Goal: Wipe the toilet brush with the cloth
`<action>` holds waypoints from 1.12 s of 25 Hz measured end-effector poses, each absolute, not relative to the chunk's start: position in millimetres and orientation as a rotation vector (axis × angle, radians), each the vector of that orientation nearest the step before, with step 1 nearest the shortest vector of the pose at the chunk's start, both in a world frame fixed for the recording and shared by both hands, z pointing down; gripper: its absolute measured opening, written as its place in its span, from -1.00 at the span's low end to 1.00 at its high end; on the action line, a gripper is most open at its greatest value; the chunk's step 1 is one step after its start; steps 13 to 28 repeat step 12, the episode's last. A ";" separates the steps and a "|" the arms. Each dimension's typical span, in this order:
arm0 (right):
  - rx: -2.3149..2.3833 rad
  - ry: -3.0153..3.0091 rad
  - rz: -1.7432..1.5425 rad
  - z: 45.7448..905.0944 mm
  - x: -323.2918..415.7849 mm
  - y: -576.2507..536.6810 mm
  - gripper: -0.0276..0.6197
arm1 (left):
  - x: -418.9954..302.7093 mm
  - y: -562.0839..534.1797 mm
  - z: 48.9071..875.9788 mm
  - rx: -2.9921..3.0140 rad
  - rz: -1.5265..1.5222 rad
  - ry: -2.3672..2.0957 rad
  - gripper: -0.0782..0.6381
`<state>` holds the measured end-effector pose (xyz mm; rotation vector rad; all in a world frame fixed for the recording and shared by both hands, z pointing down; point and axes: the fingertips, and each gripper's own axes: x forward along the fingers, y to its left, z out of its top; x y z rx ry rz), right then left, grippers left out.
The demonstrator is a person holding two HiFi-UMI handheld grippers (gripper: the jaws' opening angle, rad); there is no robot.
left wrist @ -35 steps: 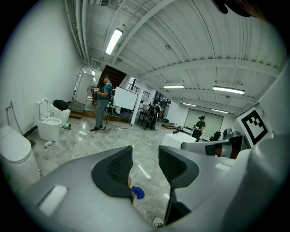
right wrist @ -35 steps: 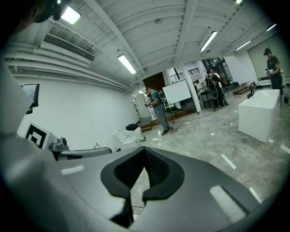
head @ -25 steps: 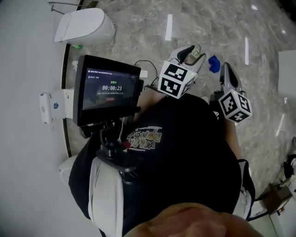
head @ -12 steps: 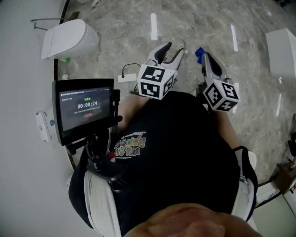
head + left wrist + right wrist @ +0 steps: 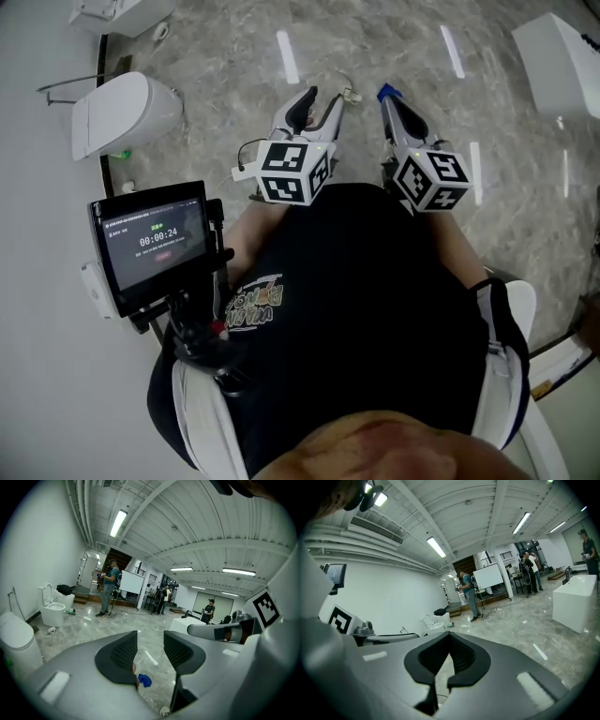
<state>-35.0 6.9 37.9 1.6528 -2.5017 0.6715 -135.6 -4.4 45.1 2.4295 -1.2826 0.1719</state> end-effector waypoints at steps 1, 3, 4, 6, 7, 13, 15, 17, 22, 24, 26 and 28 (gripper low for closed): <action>1.651 -2.501 0.671 37.9 -35.2 7.1 -0.91 | -135.5 -4.2 44.9 2.430 0.173 -1.282 -0.29; 1.647 -2.502 0.672 37.9 -35.5 6.7 -0.91 | -135.4 -4.2 45.2 2.429 0.174 -1.281 -0.29; 1.644 -2.502 0.672 37.8 -35.8 6.4 -0.91 | -135.5 -4.3 45.6 2.426 0.175 -1.282 -0.29; 1.634 -2.505 0.670 38.1 -37.0 5.7 -0.91 | -136.2 -4.5 46.4 2.420 0.175 -1.285 -0.29; 1.629 -2.507 0.670 38.2 -37.5 5.1 -0.91 | -136.5 -4.9 46.6 2.418 0.174 -1.287 -0.29; 1.615 -2.512 0.670 38.4 -38.7 2.3 -0.91 | -137.6 -6.7 46.7 2.413 0.171 -1.295 -0.29; 1.615 -2.512 0.670 38.4 -38.7 2.3 -0.91 | -137.6 -6.7 46.7 2.413 0.171 -1.295 -0.29; 1.615 -2.512 0.670 38.4 -38.7 2.3 -0.91 | -137.6 -6.7 46.7 2.413 0.171 -1.295 -0.29; 1.615 -2.512 0.670 38.4 -38.7 2.3 -0.91 | -137.6 -6.7 46.7 2.413 0.171 -1.295 -0.29; 1.615 -2.512 0.670 38.4 -38.7 2.3 -0.91 | -137.6 -6.7 46.7 2.413 0.171 -1.295 -0.29; 1.615 -2.512 0.670 38.4 -38.7 2.3 -0.91 | -137.6 -6.7 46.7 2.413 0.171 -1.295 -0.29; 1.615 -2.512 0.670 38.4 -38.7 2.3 -0.91 | -137.6 -6.7 46.7 2.413 0.171 -1.295 -0.29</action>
